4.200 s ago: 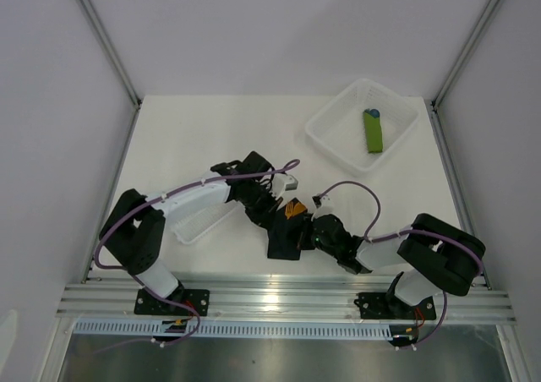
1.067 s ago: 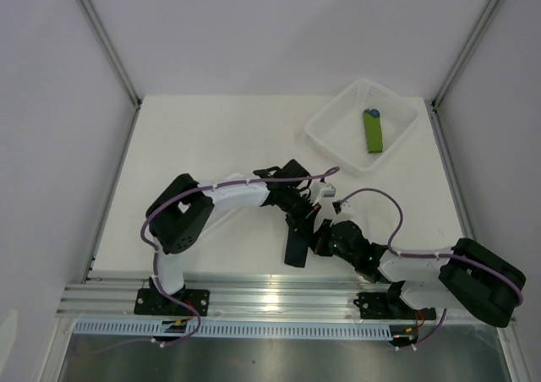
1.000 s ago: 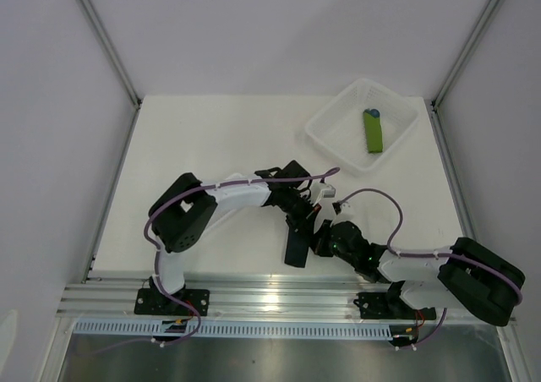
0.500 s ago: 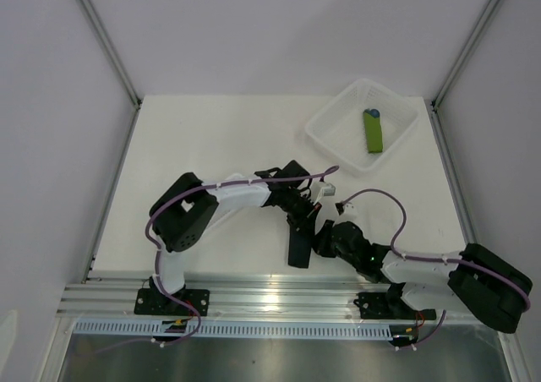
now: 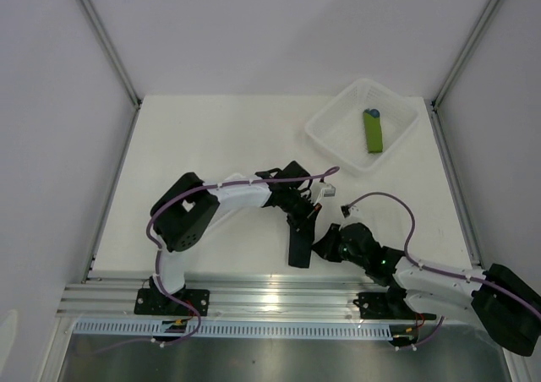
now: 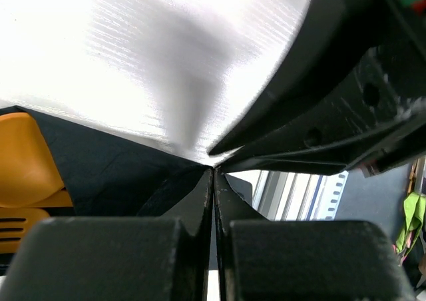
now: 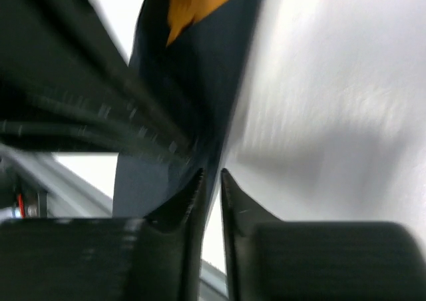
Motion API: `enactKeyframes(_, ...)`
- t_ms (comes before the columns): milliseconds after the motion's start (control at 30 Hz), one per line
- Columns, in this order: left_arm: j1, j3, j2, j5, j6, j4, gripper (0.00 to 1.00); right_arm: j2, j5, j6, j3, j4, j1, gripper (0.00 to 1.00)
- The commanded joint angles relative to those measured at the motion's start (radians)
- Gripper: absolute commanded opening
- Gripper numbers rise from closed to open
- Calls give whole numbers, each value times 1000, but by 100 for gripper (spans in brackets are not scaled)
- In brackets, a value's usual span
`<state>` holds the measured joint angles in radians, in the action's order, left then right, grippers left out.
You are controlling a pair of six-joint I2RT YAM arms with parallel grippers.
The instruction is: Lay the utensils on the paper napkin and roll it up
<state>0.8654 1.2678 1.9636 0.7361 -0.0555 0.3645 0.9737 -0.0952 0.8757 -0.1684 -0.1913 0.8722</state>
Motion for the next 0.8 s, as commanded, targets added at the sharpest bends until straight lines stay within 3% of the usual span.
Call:
enactKeyframes(0, 0, 1, -14, 3, 2, -21, 1, -46, 34, -23, 17, -65, 48, 15)
enactKeyframes(233, -3, 7, -9, 6, -1, -22, 1, -122, 54, -77, 38, -77, 91, 8)
enactKeyframes(367, -6, 2, -17, 8, -4, -25, 1, -84, 12, -41, 52, -66, 88, 5)
enactKeyframes(767, -23, 5, -25, 0, -6, -26, 1, 39, 77, -61, 63, -209, 86, 1)
